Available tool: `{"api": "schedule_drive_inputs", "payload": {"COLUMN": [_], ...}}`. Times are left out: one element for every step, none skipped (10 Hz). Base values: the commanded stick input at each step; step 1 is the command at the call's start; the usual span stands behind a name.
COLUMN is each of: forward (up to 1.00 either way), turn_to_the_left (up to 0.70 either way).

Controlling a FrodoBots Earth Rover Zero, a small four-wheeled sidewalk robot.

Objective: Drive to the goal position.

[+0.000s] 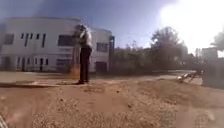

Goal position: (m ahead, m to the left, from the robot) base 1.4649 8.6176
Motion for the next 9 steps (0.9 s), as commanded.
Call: {"api": "schedule_drive_inputs", "payload": {"forward": [0.97,1.00,1.00,1.00,1.00,1.00,1.00,1.00,0.00], "turn_to_the_left": [0.00,0.00,0.00,0.00,0.00,0.00,0.00,0.00,0.00]}}
